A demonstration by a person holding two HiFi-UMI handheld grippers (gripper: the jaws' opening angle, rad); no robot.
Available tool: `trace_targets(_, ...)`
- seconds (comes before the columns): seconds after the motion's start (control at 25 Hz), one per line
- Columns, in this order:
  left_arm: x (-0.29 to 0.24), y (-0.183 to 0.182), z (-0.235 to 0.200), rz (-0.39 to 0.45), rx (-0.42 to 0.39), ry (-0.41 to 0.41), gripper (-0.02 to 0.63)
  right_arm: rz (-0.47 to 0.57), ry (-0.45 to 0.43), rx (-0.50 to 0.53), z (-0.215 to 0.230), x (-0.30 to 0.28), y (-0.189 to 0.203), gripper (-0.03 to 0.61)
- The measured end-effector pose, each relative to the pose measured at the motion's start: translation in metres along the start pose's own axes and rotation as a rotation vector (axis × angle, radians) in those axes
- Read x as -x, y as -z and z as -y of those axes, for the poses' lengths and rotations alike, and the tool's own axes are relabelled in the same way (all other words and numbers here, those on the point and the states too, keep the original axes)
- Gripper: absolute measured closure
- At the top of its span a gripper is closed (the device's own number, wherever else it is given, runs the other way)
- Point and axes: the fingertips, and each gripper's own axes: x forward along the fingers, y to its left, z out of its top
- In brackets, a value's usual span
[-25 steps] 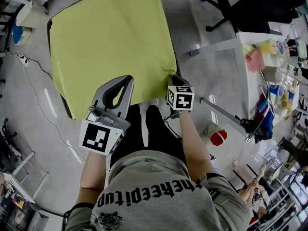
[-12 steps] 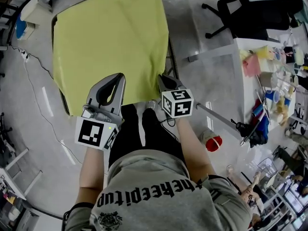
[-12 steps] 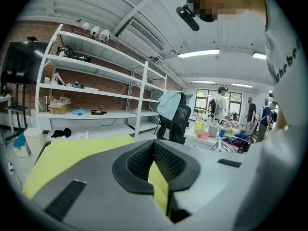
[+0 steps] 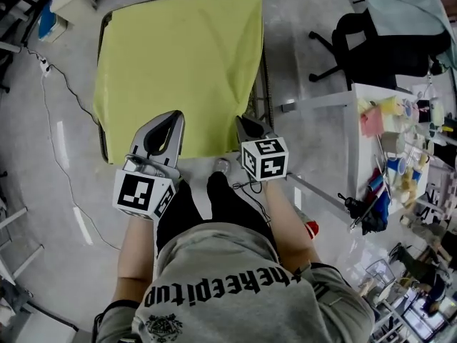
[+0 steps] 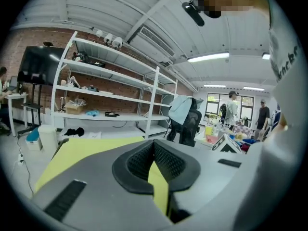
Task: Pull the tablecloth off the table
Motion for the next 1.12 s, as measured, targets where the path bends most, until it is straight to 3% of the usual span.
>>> trace_targets(0.44,0.044,0.009,-0.072,-0.012,0.009,0.029,0.600,0.012,0.008,0.116,-0.089,-0.032,-0.040,0.561)
trace_targets(0.76,0.066,0.011,-0.110,-0.004,0.042,0.041,0.600,-0.025,-0.021,0.206,-0.143,-0.053,-0.035,0.561)
trace_targets(1.12,0.085,0.017,-0.132,0.000,0.057,0.038,0.600,-0.103,-0.098,0.420,-0.206,-0.080,-0.021,0.561)
